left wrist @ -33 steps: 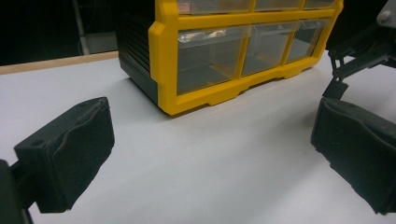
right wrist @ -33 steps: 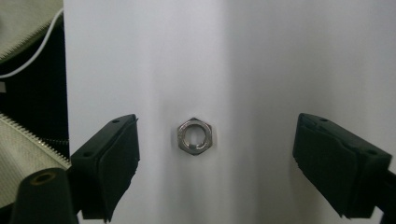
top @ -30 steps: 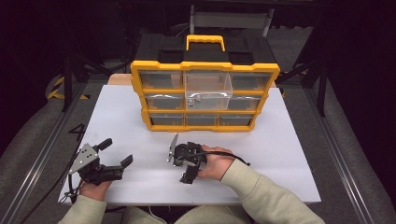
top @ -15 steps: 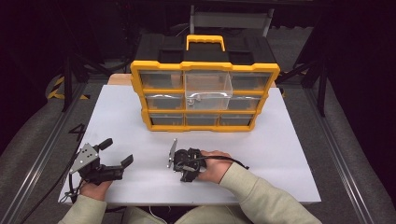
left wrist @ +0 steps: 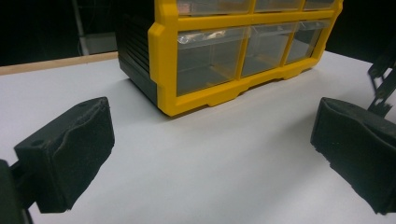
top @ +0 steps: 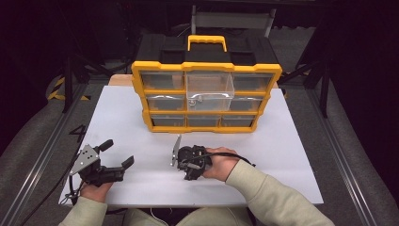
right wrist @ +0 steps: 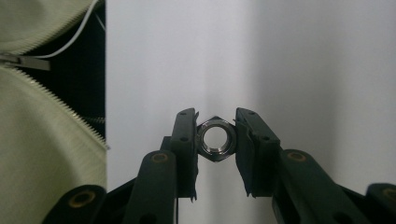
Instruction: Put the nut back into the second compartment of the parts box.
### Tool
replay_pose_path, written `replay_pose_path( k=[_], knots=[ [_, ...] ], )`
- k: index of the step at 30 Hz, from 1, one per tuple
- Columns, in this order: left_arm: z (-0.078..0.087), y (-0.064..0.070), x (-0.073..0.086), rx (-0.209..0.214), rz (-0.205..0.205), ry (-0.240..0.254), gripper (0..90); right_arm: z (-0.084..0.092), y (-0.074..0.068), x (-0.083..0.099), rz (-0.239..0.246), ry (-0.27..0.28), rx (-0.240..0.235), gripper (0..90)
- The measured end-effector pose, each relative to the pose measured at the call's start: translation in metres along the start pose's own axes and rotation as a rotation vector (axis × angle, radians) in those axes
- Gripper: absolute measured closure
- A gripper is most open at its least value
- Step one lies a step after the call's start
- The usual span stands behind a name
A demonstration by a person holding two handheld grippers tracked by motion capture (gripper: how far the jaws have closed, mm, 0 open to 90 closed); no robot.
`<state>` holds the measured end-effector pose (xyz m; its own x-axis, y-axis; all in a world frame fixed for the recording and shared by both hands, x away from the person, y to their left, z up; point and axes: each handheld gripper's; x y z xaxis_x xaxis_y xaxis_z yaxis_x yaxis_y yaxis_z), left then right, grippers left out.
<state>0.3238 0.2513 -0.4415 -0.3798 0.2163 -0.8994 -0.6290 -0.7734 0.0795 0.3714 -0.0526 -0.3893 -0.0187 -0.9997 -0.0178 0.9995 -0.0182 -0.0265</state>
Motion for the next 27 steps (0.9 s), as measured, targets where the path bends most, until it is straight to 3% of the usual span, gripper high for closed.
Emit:
replay_pose_path(
  k=[9, 20, 27],
  knots=[
    [0.0, 0.0, 0.0, 0.002, 0.0, 0.001, 0.4, 0.048, -0.008, 0.006, 0.021, -0.011, 0.013, 69.9],
    [-0.001, 0.0, 0.0, 0.001, 0.001, 0.001, 0.4, 0.091, -0.007, 0.013, 0.027, -0.012, 0.013, 69.9],
    [-0.001, 0.0, 0.0, 0.004, 0.0, 0.001, 0.5, 0.123, -0.008, 0.014, 0.032, -0.018, 0.038, 69.9]
  ],
)
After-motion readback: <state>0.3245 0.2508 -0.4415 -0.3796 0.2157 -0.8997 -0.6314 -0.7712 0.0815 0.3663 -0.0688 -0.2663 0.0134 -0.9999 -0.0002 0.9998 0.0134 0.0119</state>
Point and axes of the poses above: each handheld gripper's, and its own axes: z roughly backward along the jaws, x roughly out of its underside, y roughly to its right, and after that the axes turned 12 degrees about -y, right-handed
